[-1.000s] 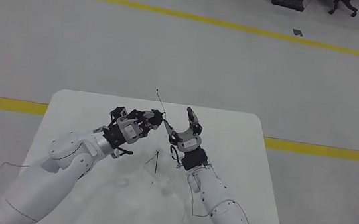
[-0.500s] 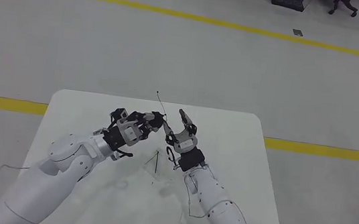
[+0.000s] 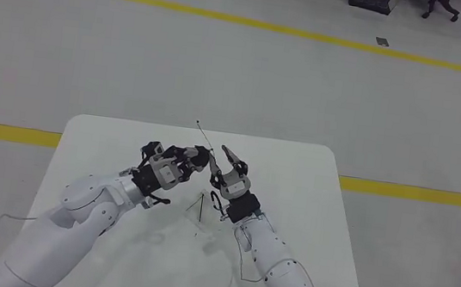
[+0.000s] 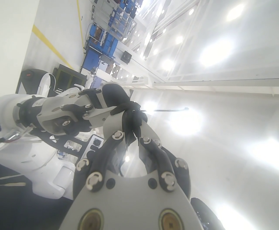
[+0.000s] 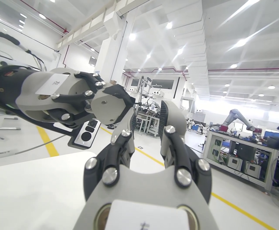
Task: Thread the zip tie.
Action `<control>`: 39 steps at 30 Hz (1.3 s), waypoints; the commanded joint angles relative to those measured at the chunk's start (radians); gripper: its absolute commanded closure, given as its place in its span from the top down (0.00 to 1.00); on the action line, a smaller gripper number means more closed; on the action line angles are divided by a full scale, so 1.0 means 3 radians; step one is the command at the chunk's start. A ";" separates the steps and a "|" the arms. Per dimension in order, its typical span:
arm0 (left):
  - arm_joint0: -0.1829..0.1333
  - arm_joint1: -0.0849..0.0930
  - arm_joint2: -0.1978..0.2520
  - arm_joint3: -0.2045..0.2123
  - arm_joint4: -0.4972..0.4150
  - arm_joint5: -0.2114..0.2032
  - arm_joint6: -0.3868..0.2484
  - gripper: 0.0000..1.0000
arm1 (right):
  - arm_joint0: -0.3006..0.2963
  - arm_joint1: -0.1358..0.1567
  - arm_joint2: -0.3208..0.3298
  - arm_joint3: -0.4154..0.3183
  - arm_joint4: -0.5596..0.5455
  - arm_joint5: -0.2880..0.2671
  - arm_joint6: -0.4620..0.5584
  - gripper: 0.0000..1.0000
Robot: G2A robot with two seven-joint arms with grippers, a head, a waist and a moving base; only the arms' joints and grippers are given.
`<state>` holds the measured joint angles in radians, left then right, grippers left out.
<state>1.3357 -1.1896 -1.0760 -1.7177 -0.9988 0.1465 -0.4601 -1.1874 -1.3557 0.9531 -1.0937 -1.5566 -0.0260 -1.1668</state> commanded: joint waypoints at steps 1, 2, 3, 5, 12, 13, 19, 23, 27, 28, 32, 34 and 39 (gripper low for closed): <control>-0.0002 -0.0001 0.0005 0.0000 -0.0001 0.0005 -0.0003 0.00 | -0.0002 -0.0002 0.0005 0.0000 -0.0004 -0.0006 0.0001 0.21; -0.0003 -0.0002 0.0007 0.0001 -0.0001 0.0006 -0.0004 0.00 | -0.0003 -0.0003 0.0006 -0.0001 -0.0007 -0.0010 0.0001 0.20; -0.0005 -0.0003 0.0009 0.0004 0.0000 0.0007 -0.0004 0.00 | -0.0004 -0.0004 0.0008 0.0000 -0.0009 -0.0015 0.0002 0.19; -0.0012 -0.0005 0.0014 0.0010 -0.0001 0.0009 -0.0007 0.00 | -0.0005 -0.0006 0.0014 0.0001 -0.0016 -0.0023 0.0004 0.15; -0.0031 -0.0010 0.0025 0.0031 0.0010 0.0012 -0.0013 0.00 | -0.0005 -0.0011 0.0030 0.0013 -0.0045 -0.0036 0.0008 0.00; -0.0033 -0.0010 0.0026 0.0033 0.0012 0.0012 -0.0014 0.00 | -0.0005 -0.0011 0.0029 0.0013 -0.0045 -0.0035 0.0009 0.00; -0.0039 -0.0012 0.0021 0.0046 0.0018 0.0009 -0.0020 0.00 | 0.0005 -0.0009 0.0015 0.0025 -0.0045 -0.0022 0.0007 0.00; -0.0040 -0.0012 0.0009 0.0047 0.0014 0.0006 -0.0023 0.00 | 0.0006 -0.0008 0.0011 0.0031 -0.0045 -0.0013 0.0000 0.00; -0.0040 -0.0013 0.0002 0.0048 0.0007 -0.0001 -0.0026 0.00 | 0.0002 -0.0001 0.0010 0.0037 -0.0045 -0.0006 -0.0013 0.00; -0.0040 -0.0013 0.0001 0.0048 0.0006 -0.0003 -0.0026 0.00 | 0.0001 0.0001 0.0009 0.0038 -0.0045 -0.0004 -0.0014 0.00; -0.0040 -0.0015 -0.0005 0.0051 -0.0003 -0.0020 -0.0022 0.00 | -0.0005 0.0016 -0.0001 0.0041 -0.0045 0.0005 -0.0020 0.00; -0.0041 -0.0017 -0.0004 0.0051 -0.0004 -0.0024 -0.0021 0.00 | -0.0011 0.0023 -0.0002 0.0040 -0.0045 0.0007 -0.0024 0.00; -0.0047 -0.0020 -0.0003 0.0054 -0.0004 -0.0031 -0.0016 0.00 | -0.0031 0.0041 -0.0001 0.0031 -0.0045 0.0008 -0.0029 0.00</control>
<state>1.3223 -1.1954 -1.0770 -1.7017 -1.0000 0.1378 -0.4652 -1.1957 -1.3441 0.9525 -1.0842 -1.5700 -0.0234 -1.1755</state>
